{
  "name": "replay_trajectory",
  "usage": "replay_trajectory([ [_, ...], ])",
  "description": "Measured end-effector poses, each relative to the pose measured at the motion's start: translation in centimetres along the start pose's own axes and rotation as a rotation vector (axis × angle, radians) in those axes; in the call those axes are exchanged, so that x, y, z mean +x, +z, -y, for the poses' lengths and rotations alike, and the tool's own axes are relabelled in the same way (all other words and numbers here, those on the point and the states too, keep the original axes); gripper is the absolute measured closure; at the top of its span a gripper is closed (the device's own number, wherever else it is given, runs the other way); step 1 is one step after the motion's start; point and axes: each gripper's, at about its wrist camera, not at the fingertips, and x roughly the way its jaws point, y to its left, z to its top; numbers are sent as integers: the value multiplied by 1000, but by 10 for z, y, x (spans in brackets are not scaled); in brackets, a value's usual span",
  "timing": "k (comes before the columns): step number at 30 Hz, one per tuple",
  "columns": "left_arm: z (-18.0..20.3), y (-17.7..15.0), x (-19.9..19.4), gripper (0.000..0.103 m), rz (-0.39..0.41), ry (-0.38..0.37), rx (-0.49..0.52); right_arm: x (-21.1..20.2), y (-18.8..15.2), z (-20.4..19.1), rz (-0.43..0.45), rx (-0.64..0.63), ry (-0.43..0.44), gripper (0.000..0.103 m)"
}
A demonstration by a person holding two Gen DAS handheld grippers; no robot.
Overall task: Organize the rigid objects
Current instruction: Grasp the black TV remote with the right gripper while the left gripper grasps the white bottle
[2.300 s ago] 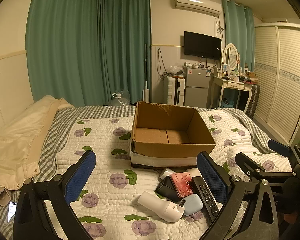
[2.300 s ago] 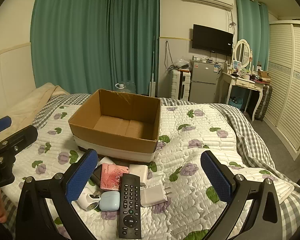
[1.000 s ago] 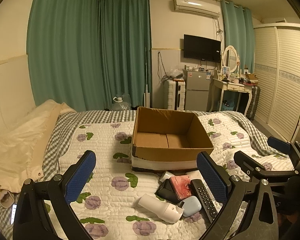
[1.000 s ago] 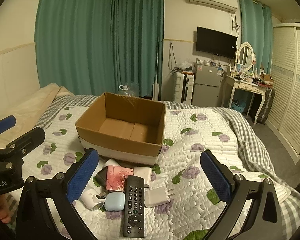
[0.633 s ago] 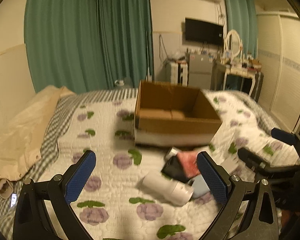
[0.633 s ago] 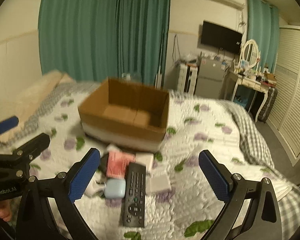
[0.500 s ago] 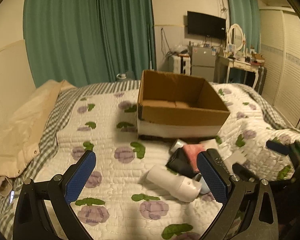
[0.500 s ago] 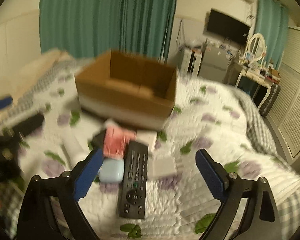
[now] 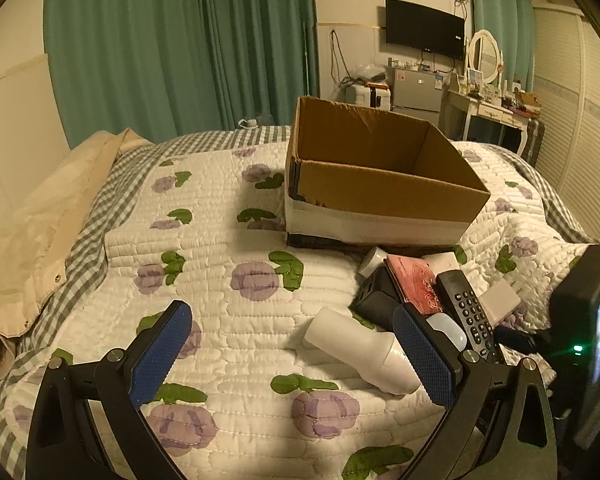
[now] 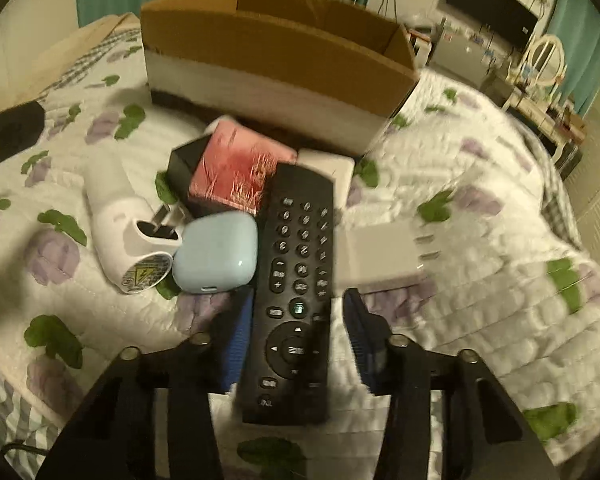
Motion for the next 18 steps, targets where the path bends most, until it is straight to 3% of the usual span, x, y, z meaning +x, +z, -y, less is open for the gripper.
replay_trajectory([
  [8,2,-3,9,3,-36,-21,5,9,11,4,16,25,3,64],
  [14,9,-7,28,3,-121,-92,-18,-30,17,16,112,50,54,64],
  [18,22,-10,44,3,-176,-94,-11,-40,21,26,153,82,63,64],
])
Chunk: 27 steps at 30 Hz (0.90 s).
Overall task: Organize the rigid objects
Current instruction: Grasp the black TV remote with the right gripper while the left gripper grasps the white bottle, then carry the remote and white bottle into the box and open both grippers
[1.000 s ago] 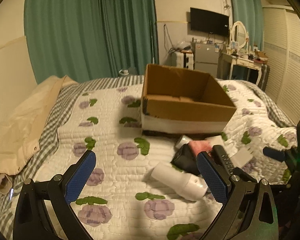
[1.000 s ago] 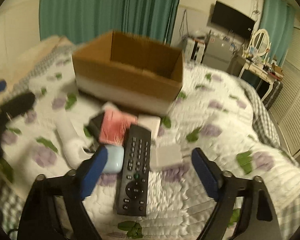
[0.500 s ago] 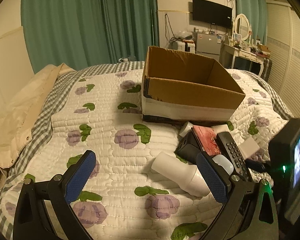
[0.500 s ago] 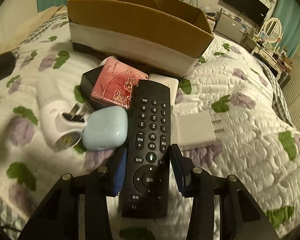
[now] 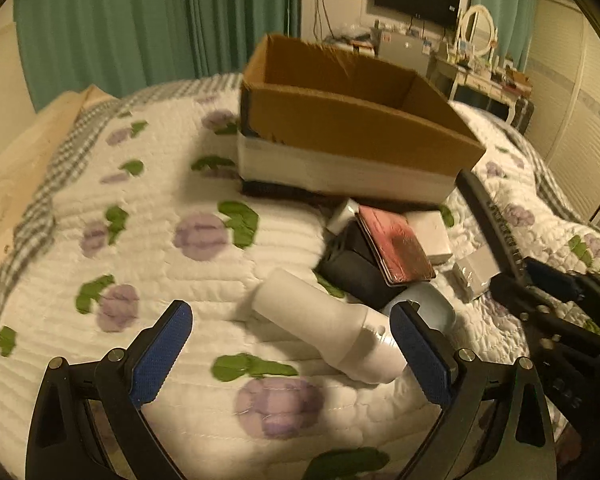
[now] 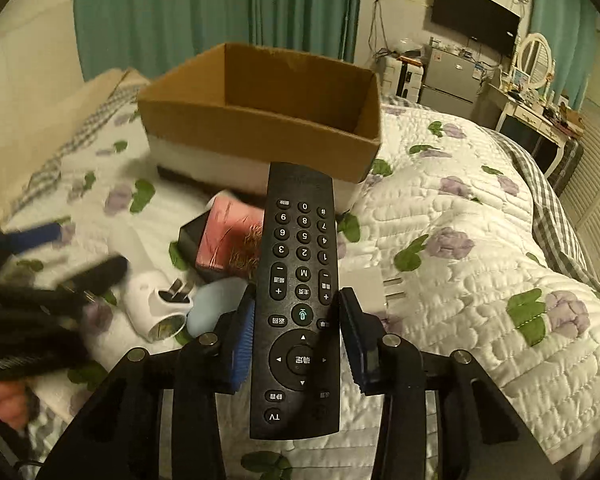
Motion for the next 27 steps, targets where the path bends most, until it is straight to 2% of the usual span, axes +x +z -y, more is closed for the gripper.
replay_trajectory([
  [7,2,6,32,4,-101,3,-77,-3,-3,6,16,32,47,64],
  [10,1,4,48,5,-183,-76,-148,-4,-2,9,22,46,69,64],
  [12,10,4,50,8,-191,-65,-127,-4,-2,9,22,57,84,64],
  [13,16,3,50,16,-196,-70,-95,-4,-3,10,22,60,90,64],
  [14,21,2,47,28,-191,-69,-76,-4,-3,9,21,64,95,64],
  [15,24,2,43,35,-189,-69,-66,-4,-3,9,22,65,95,64],
  [16,25,2,41,48,-192,-84,-59,-4,-3,10,23,63,94,64],
  [17,26,2,37,54,-192,-98,-53,-5,-3,10,24,63,94,64],
  [20,31,-2,28,58,-177,-106,-29,-7,-1,11,31,63,93,64],
  [27,37,0,-19,59,-68,-62,57,-20,4,9,64,46,70,64],
])
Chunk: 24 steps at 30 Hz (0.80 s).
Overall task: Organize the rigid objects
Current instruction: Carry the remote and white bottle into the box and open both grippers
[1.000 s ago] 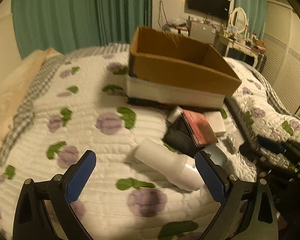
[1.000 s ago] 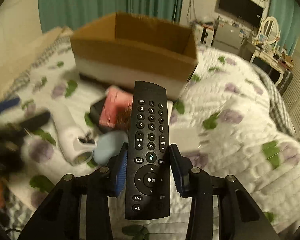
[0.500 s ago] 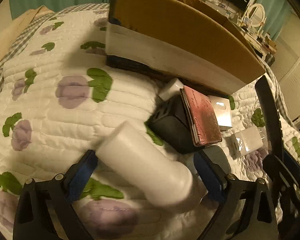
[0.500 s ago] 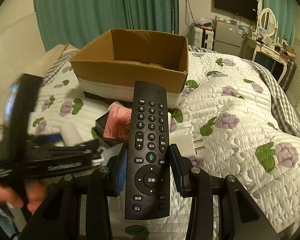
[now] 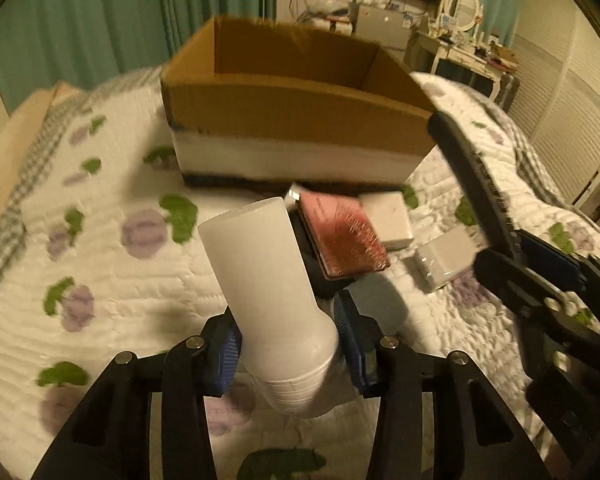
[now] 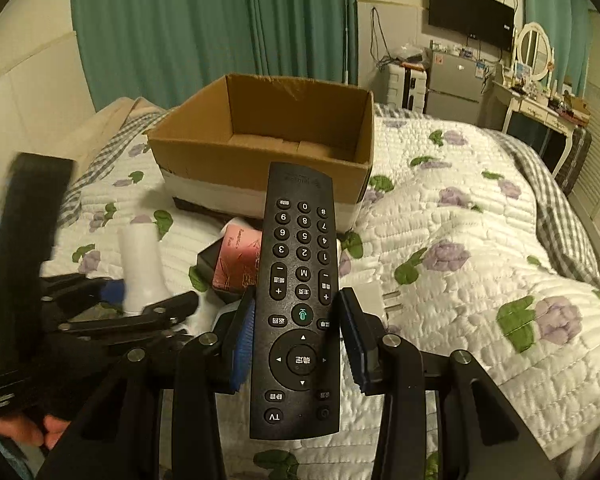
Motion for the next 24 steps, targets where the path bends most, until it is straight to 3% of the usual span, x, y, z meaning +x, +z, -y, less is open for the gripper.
replay_trajectory([
  [6,-1,26,-40,59,94,-6,46,-19,12,-3,36,-24,-14,64],
  [15,-2,87,-87,59,214,-25,141,-61,66,-8,140,-75,1,64],
  [24,-7,165,-52,59,179,19,181,-61,128,-3,214,-89,5,64],
])
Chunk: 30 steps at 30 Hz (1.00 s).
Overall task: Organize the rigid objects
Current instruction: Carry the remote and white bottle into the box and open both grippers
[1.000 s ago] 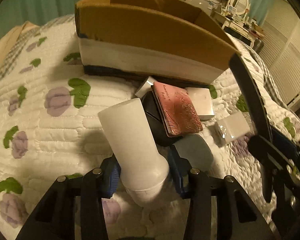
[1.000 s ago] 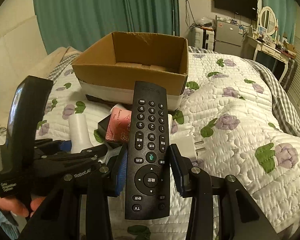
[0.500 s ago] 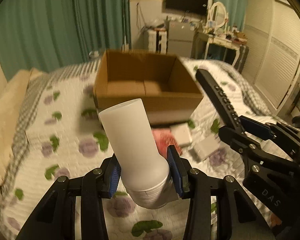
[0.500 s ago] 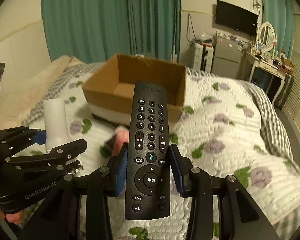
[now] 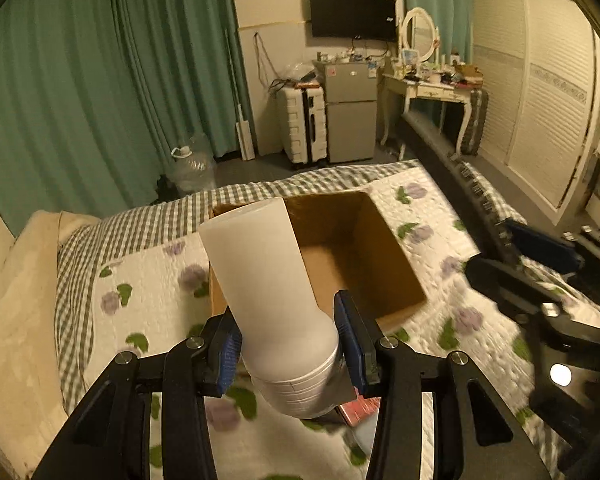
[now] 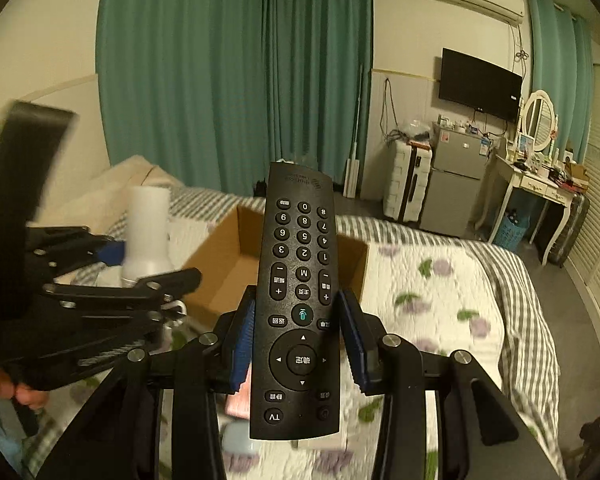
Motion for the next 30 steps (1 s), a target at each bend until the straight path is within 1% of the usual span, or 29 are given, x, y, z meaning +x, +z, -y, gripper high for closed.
replay_trajectory([
  [4,-3,15,34,59,-45,-1,10,27,21,7,7,9,1,64],
  [5,-4,17,48,59,-65,2,14,34,23,9,5,16,3,64],
  [7,-7,17,65,59,-88,11,17,51,26,14,-3,30,7,64],
  [11,-12,14,100,59,-139,22,12,83,22,23,-32,50,11,64],
  [14,-13,10,116,59,-167,29,18,100,12,28,-54,67,13,64],
  [19,-12,3,132,58,-183,40,30,118,1,34,-85,78,18,64],
  [20,-12,2,134,56,-183,42,34,121,0,35,-90,79,18,64],
  [22,-12,2,135,56,-184,40,34,124,-1,35,-96,82,17,64],
  [24,-11,3,134,49,-184,47,34,126,-1,38,-98,83,16,64],
  [25,-11,4,132,42,-175,57,38,127,-1,39,-99,85,14,64],
  [26,-11,4,129,40,-163,60,44,129,0,40,-99,90,13,64],
  [30,-14,5,123,40,-137,69,46,136,3,43,-99,105,10,64],
])
